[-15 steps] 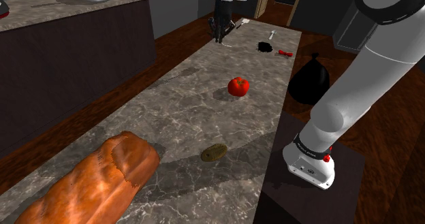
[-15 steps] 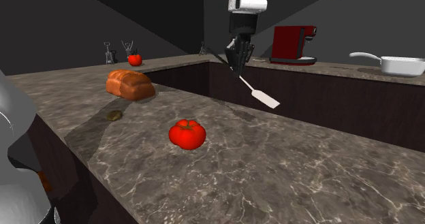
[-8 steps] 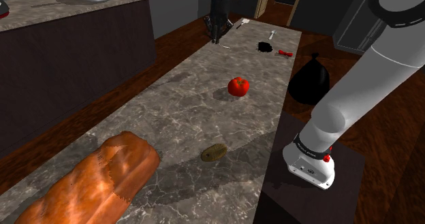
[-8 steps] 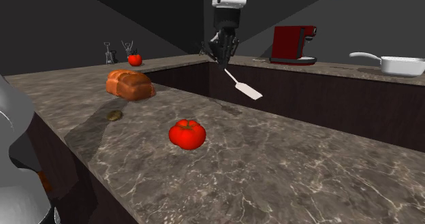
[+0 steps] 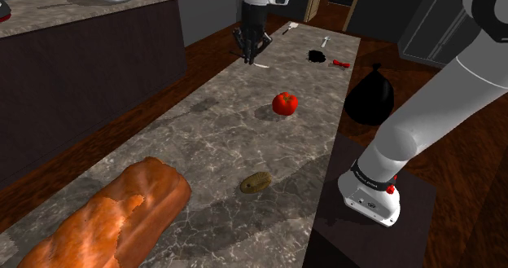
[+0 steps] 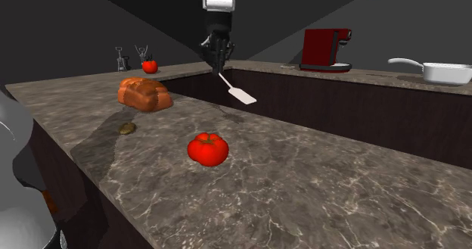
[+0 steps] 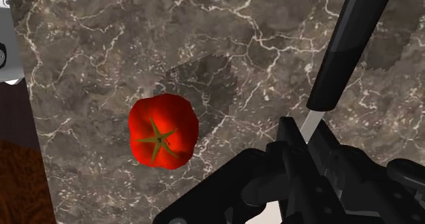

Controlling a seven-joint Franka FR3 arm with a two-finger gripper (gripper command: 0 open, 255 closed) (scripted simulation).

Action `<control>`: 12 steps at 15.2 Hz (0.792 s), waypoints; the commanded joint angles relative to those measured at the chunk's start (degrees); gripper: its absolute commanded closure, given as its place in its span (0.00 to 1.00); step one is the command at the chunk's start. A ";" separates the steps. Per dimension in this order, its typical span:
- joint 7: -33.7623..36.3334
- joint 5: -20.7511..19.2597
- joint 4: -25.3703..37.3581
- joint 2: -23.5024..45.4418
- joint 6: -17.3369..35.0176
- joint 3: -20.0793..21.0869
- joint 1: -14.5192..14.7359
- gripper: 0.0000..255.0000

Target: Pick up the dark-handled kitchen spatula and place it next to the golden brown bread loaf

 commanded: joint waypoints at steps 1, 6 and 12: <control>2.80 0.62 -0.84 -0.91 0.25 1.67 1.30 1.00; 9.25 1.88 -1.74 -2.15 0.71 5.69 4.20 1.00; 17.69 2.53 -0.72 -1.58 1.25 11.00 7.52 1.00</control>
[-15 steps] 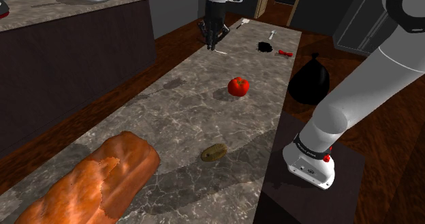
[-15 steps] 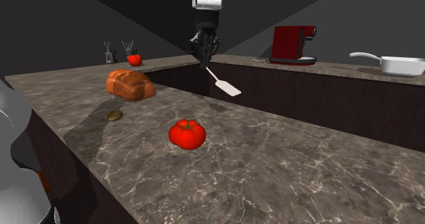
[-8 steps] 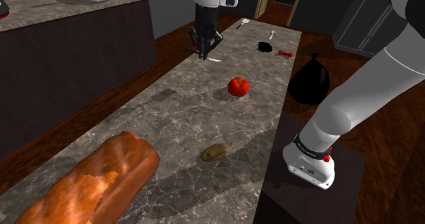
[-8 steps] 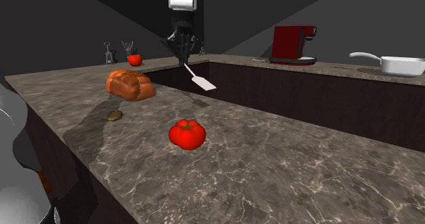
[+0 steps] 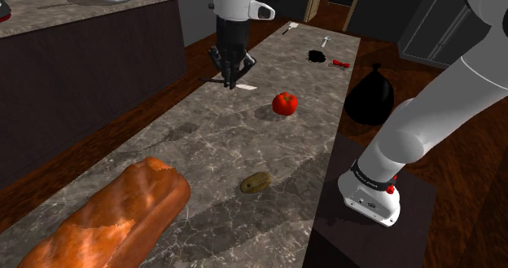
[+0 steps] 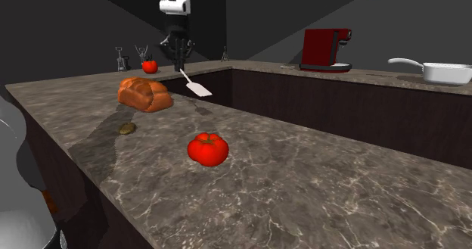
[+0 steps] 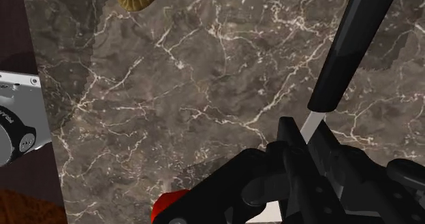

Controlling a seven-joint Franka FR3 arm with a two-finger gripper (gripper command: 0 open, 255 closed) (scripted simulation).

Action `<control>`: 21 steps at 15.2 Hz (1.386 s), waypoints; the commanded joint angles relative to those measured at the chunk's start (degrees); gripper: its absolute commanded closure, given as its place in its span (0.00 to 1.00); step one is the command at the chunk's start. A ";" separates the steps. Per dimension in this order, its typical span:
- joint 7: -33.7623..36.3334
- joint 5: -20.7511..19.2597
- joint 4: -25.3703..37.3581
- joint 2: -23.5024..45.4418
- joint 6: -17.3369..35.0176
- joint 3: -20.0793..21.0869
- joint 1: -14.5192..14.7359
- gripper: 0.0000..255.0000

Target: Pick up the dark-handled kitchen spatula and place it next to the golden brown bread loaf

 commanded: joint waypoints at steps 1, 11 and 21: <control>2.98 -0.13 0.89 0.85 0.24 1.83 0.98 1.00; 6.77 -0.48 -2.65 2.66 5.84 4.75 2.49 1.00; 7.08 -1.18 -8.52 4.82 13.62 5.60 2.66 1.00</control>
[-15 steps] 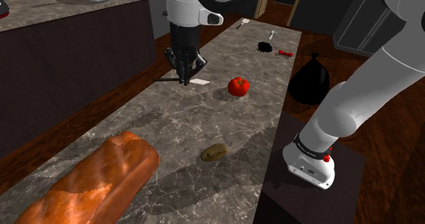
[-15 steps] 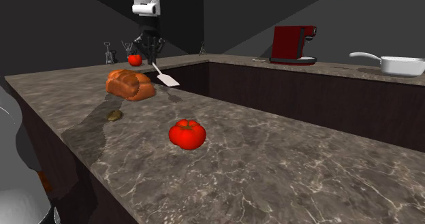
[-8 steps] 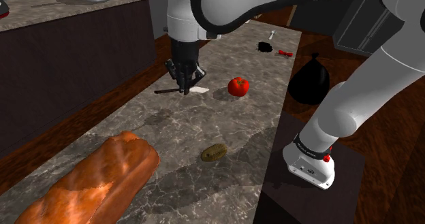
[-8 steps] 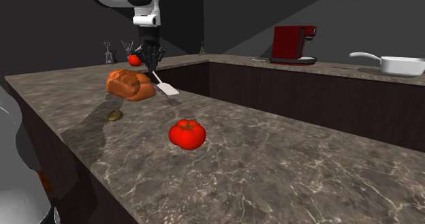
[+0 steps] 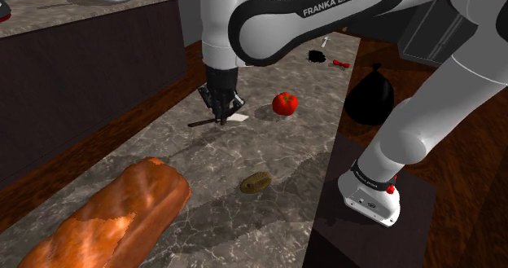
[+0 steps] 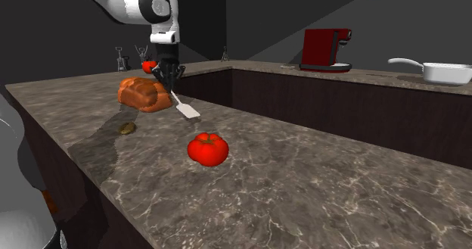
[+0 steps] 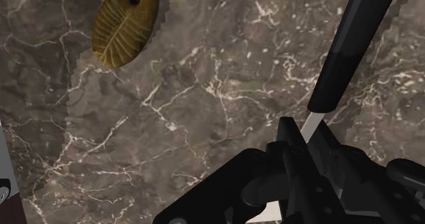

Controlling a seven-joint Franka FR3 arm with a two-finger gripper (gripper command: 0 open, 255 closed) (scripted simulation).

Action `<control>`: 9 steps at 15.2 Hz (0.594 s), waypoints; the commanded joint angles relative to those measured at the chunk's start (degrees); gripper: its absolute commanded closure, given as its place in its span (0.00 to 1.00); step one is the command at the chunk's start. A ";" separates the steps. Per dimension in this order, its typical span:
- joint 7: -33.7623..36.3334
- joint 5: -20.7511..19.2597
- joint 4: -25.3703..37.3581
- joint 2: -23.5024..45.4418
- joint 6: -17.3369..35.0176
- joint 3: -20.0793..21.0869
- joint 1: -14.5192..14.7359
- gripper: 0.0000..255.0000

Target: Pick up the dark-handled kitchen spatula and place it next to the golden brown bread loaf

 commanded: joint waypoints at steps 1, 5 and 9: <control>0.17 -0.25 -1.00 0.61 1.56 0.19 0.03 1.00; 0.53 -0.86 -2.98 1.95 4.71 0.55 0.06 1.00; 1.04 -1.68 -4.76 3.55 7.87 0.87 0.09 1.00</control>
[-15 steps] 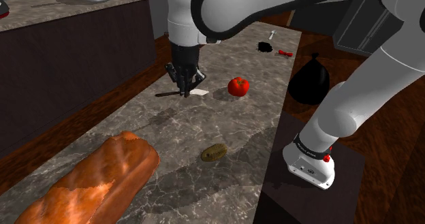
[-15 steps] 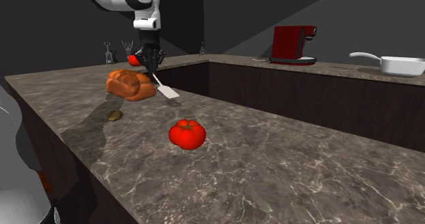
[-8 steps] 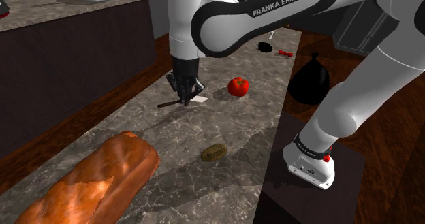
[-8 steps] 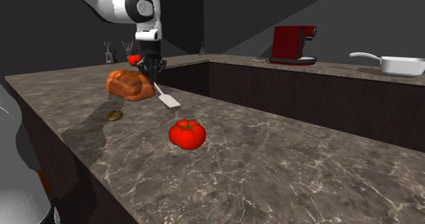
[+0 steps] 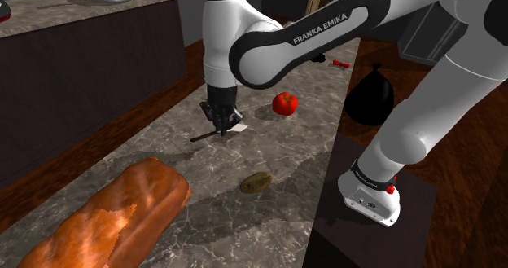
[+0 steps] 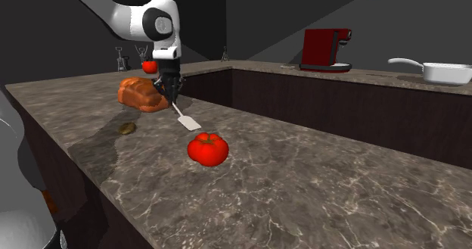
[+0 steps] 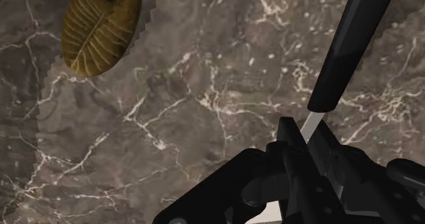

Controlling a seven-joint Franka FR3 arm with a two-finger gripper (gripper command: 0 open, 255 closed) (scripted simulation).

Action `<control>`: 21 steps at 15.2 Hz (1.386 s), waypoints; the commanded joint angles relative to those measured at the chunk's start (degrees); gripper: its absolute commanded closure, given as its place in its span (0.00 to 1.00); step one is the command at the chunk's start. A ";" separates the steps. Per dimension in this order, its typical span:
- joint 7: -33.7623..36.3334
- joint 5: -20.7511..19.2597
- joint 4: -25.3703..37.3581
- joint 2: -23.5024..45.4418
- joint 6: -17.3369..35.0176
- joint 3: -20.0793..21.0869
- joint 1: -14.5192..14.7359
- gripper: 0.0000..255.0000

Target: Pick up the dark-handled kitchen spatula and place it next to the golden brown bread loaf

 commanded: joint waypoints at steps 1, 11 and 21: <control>0.37 -0.48 -0.81 0.88 1.61 0.19 0.04 1.00; 2.21 -3.34 -3.93 5.34 8.50 0.59 0.18 1.00; 2.21 -3.35 -3.92 5.34 8.50 0.59 0.18 0.00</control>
